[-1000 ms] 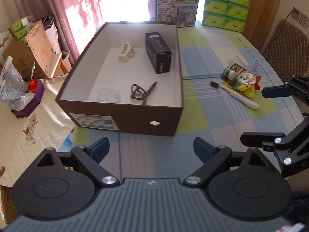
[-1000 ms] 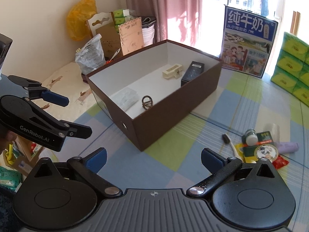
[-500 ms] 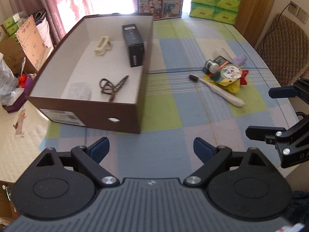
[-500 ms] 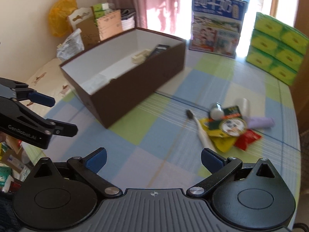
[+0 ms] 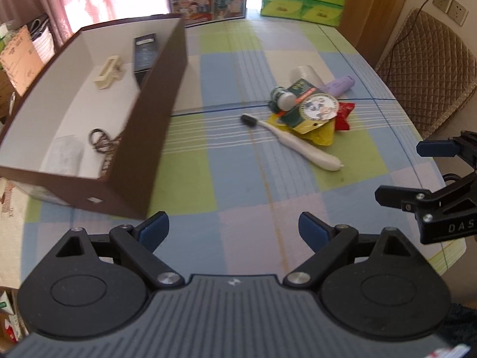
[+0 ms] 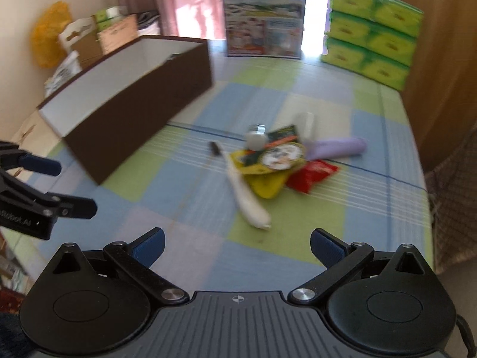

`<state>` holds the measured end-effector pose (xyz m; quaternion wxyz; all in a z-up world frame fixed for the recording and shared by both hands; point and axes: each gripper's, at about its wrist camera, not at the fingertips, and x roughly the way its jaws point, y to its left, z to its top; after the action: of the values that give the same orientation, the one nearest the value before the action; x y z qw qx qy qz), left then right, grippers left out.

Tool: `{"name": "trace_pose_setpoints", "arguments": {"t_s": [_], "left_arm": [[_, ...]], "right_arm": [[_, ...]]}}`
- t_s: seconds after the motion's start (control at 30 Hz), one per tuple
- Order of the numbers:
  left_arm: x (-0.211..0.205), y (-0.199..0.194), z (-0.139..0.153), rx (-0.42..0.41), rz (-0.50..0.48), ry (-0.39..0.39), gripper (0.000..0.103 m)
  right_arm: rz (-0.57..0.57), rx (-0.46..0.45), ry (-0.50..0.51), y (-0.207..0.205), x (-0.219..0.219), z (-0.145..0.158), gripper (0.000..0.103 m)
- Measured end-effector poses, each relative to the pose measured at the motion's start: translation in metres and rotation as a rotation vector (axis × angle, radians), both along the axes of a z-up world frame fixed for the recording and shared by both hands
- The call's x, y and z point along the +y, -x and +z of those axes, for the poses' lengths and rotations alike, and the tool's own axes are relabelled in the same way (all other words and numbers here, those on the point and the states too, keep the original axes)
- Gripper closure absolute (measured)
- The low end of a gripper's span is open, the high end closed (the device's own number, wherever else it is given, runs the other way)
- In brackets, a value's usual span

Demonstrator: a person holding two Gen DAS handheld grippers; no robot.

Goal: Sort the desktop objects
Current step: 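Withdraw both tools from the box toward the pile of items on the table, then grasp the white toothbrush handle with the left tool while the right tool grasps the green medicine box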

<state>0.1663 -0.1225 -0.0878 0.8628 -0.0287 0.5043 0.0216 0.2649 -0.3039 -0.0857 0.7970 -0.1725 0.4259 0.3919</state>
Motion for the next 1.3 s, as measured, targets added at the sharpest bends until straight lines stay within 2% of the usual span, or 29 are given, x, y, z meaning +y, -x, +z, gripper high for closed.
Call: {"name": "trace_pose_setpoints", "arguments": {"t_s": [0.43,0.63,0.7,0.9,1.1,1.23,1.3], "left_arm": [[-0.046,-0.056,-0.03,0.009,-0.017,0.032,0.011],[-0.06,-0.084,-0.049,-0.002,-0.016,0.058,0.012],[-0.064,-0.095,-0.057,-0.005,-0.016,0.063,0.012],[-0.072,-0.124,-0.083,0.019,0.007,0.068,0.012],[-0.074,-0.142,-0.104,0.047,0.02,0.041,0.015],[-0.066,-0.142,-0.103,0.039,0.029,0.023,0.026],[-0.059,-0.14,-0.103,0.036,0.043,0.021,0.041]], "right_arm": [[-0.083,0.01,-0.013,-0.059,-0.032,-0.016,0.002],[-0.101,0.0,-0.054,-0.087,-0.03,-0.02,0.003],[-0.098,-0.004,-0.06,-0.095,-0.027,-0.021,0.007],[-0.111,0.027,-0.066,-0.11,-0.026,-0.028,0.009],[-0.129,0.042,-0.077,-0.12,-0.028,-0.031,0.009],[-0.11,0.025,-0.1,-0.123,-0.022,-0.029,0.009],[-0.084,0.009,-0.106,-0.123,-0.014,-0.029,0.009]]}}
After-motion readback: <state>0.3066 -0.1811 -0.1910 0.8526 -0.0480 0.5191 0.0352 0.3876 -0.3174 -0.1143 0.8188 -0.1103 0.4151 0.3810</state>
